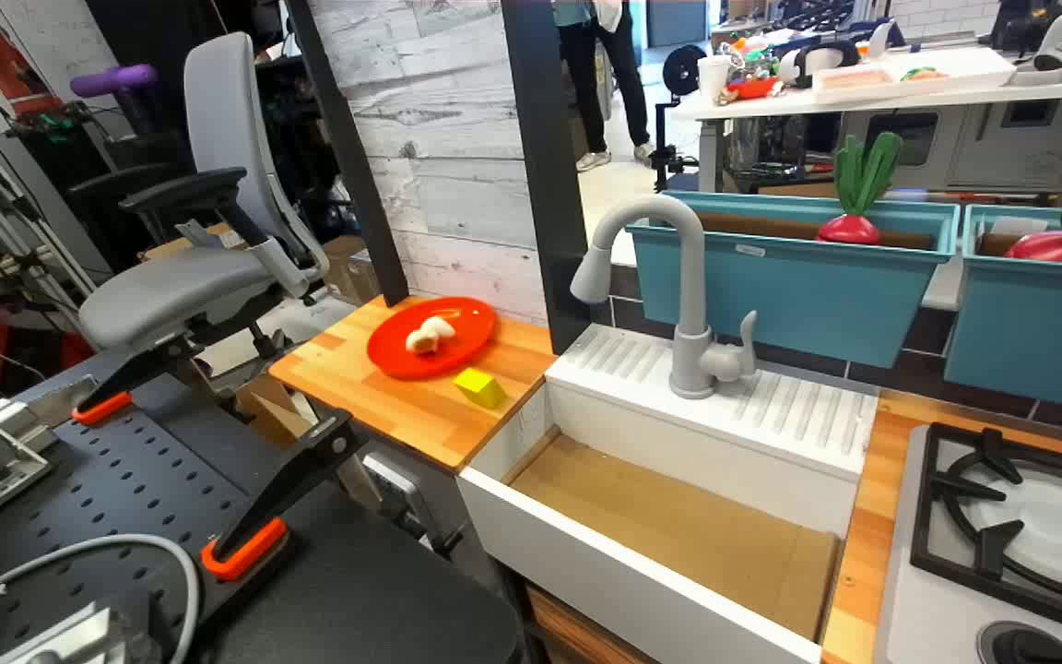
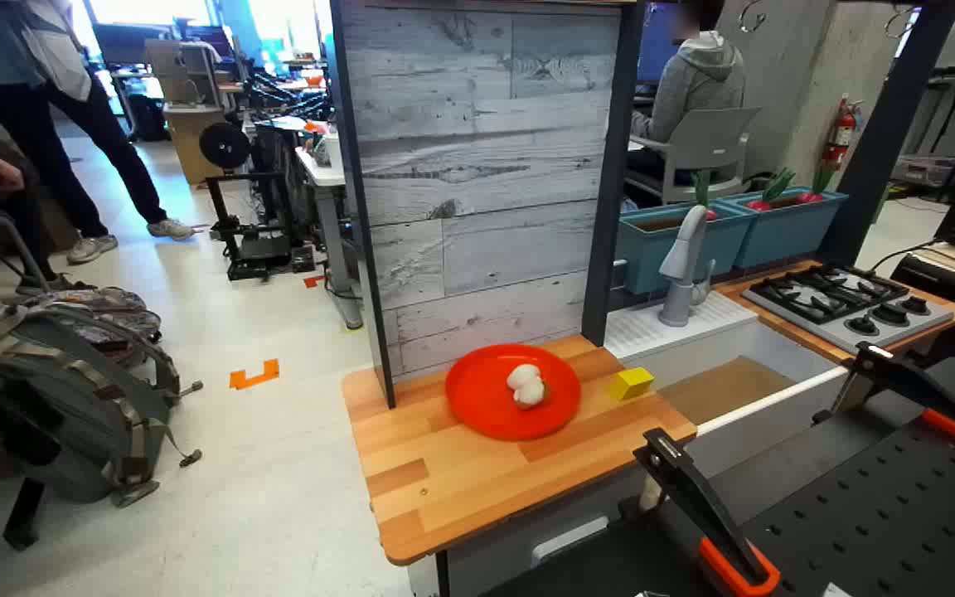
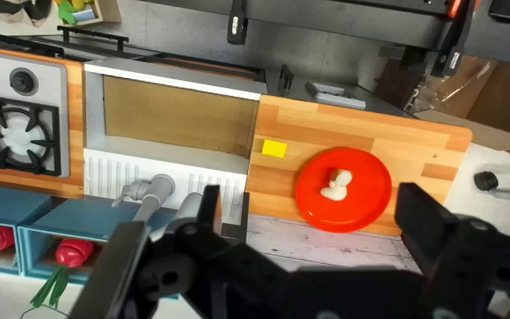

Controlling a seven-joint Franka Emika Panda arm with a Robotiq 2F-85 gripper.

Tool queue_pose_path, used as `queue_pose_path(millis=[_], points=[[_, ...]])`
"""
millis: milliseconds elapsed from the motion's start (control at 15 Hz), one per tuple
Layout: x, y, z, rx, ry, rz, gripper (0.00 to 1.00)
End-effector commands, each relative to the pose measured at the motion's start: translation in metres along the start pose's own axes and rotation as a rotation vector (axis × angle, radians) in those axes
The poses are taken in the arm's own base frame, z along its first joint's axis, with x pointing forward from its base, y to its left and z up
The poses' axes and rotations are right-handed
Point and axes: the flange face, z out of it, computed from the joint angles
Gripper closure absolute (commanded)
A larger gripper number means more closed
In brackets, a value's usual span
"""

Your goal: Remove the doll from the plate

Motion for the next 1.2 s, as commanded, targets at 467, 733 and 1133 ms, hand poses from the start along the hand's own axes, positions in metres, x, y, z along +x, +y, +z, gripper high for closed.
queue_pose_path(millis=[467, 733, 1133], points=[[0.005, 0.000, 0.007, -0.010, 0.009, 0.020, 0.00], [0.025, -0.022, 0.038, -0.011, 0.016, 0.011, 0.00], [0.065, -0.069, 0.130, 0.006, 0.015, -0.008, 0.00]])
